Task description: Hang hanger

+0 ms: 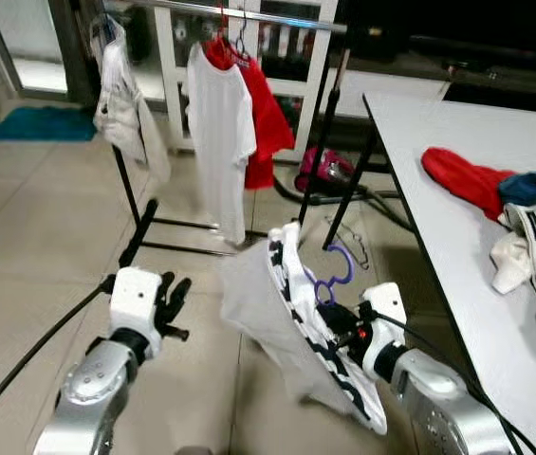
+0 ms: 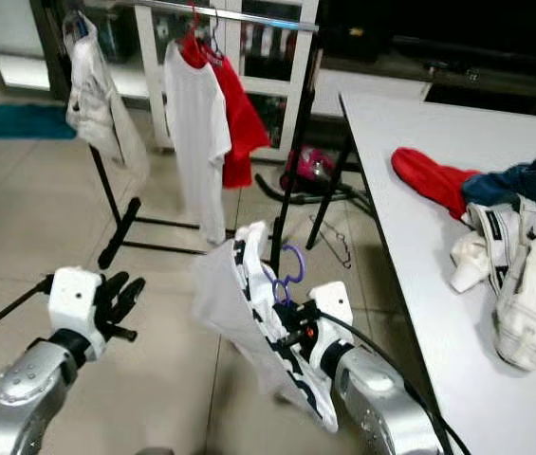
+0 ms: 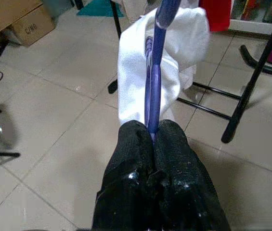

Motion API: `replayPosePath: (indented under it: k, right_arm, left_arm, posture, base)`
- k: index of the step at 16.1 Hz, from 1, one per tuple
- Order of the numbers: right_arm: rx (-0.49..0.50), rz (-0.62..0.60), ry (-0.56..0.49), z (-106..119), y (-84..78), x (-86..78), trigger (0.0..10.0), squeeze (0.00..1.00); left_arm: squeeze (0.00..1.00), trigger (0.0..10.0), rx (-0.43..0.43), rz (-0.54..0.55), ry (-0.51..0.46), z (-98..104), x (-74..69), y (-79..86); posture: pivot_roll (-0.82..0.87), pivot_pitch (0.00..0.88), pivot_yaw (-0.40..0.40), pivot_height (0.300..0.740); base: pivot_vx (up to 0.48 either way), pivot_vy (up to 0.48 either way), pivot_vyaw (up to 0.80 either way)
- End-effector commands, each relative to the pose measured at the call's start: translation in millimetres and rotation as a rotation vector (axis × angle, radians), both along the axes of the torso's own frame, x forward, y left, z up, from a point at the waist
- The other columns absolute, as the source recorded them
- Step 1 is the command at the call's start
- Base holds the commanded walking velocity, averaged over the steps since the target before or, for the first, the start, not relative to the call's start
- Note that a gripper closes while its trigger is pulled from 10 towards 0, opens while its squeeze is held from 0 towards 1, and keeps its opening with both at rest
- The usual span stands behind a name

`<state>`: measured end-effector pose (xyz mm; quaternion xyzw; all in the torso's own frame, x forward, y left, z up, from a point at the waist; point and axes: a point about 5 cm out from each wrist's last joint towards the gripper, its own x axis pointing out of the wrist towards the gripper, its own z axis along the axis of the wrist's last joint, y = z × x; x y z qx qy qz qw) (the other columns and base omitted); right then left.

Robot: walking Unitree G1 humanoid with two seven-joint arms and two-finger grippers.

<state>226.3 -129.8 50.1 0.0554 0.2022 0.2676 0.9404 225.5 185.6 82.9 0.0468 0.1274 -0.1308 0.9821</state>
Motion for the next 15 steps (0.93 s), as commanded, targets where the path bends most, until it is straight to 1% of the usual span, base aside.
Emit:
replayPosePath:
  k: [1, 2, 3, 4, 5, 6, 7, 8, 9, 10, 11, 12, 13, 14, 15]
  right_arm:
    - [0.008, 0.007, -0.063, 14.2, 2.7, 7.5, 10.0, 0.00]
    - [-0.019, 0.022, -0.079, 17.4, 4.6, 11.3, 10.0, 0.00]
    - [-0.067, 0.050, -0.103, 21.2, 5.5, 16.9, 10.0, 0.00]
    - [-0.075, 0.071, -0.134, 27.6, 6.7, 23.4, 10.0, 0.00]
    - [-0.082, 0.123, -0.202, 41.8, 8.9, 35.3, 10.0, 0.00]
    - [-0.102, 0.154, -0.243, 50.3, 8.8, 40.0, 10.0, 0.00]
    - [-0.109, 0.169, -0.261, 54.5, 7.3, 42.7, 10.0, 0.00]
    - [-0.128, 0.186, -0.283, 59.8, 4.4, 45.5, 10.0, 0.00]
    - [-0.119, 0.207, -0.293, 68.2, 4.0, 46.3, 10.0, 0.00]
    - [-0.109, 0.251, -0.310, 74.7, 5.8, 45.0, 10.0, 0.00]
    - [-0.152, 0.292, -0.328, 75.4, 3.9, 42.9, 10.0, 0.00]
    - [-0.179, 0.301, -0.336, 75.9, 2.5, 42.5, 10.0, 0.00]
    - [-0.191, 0.315, -0.360, 83.0, -1.7, 41.9, 10.0, 0.00]
    - [-0.227, 0.329, -0.387, 88.6, -7.1, 41.6, 10.0, 0.00]
    - [-0.240, 0.327, -0.400, 93.6, -10.9, 41.8, 10.0, 0.00]
  left_arm:
    - [0.00, 10.0, -0.014, -0.024, 0.009, 2.3, 1.8, 1.3]
    - [0.00, 10.0, -0.025, -0.053, -0.010, 8.0, 4.3, 3.5]
    - [0.00, 10.0, -0.046, -0.082, -0.019, 13.9, 8.3, 5.0]
    - [0.00, 10.0, -0.035, -0.119, -0.020, 17.7, 12.5, 4.9]
    - [0.00, 10.0, 0.027, -0.196, -0.030, 23.2, 20.7, 1.2]
    - [0.00, 10.0, 0.027, -0.220, -0.036, 27.5, 24.7, -1.8]
    - [0.00, 10.0, 0.010, -0.222, -0.048, 30.4, 28.4, -4.6]
    - [0.00, 10.0, -0.030, -0.208, -0.058, 33.8, 34.1, -7.8]
    - [0.00, 10.0, -0.009, -0.231, -0.063, 39.9, 37.6, -11.3]
    - [0.00, 10.0, -0.014, -0.262, -0.082, 46.2, 39.2, -14.8]
    - [1.00, 10.0, -0.056, -0.322, -0.106, 54.4, 38.1, -16.6]
    - [1.00, 10.0, -0.063, -0.354, -0.116, 58.4, 37.0, -16.6]
    - [1.00, 10.0, -0.093, -0.388, -0.125, 68.4, 34.8, -11.7]
    - [1.00, 10.0, -0.142, -0.396, -0.127, 75.1, 34.0, -6.6]
    - [1.00, 10.0, -0.194, -0.405, -0.118, 77.4, 33.7, -3.8]
  posture:
    - [0.11, 0.000, -0.047, 0.740]
    - [0.11, 0.000, -0.043, 0.740]
    - [0.11, 0.000, -0.050, 0.740]
    - [0.12, 0.000, -0.060, 0.740]
    - [0.12, 0.000, -0.059, 0.740]
    - [0.10, 0.000, -0.035, 0.740]
    - [0.10, 0.000, -0.027, 0.740]
    - [0.10, 0.000, -0.041, 0.740]
    - [0.11, 0.000, -0.043, 0.740]
    - [0.12, 0.000, -0.044, 0.740]
    - [0.13, 0.000, -0.075, 0.740]
    - [0.13, 0.000, -0.075, 0.740]
    - [0.13, 0.000, -0.074, 0.740]
    - [0.14, 0.000, -0.088, 0.740]
    - [0.14, 0.000, -0.095, 0.740]
  base:
    - [0.000, 0.000, 0.00]
    - [0.000, 0.000, 0.00]
    - [0.000, 0.000, 0.00]
    - [0.000, 0.000, 0.00]
    - [0.000, 0.000, 0.00]
    - [0.000, 0.000, 0.00]
    - [0.000, 0.000, 0.00]
    - [0.000, 0.000, 0.00]
    - [0.000, 0.000, 0.00]
    - [0.000, 0.000, 0.00]
    - [0.000, 0.000, 0.00]
    - [0.000, 0.000, 0.00]
    - [0.000, 0.000, 0.00]
    - [0.000, 0.000, 0.00]
    - [0.000, 0.000, 0.00]
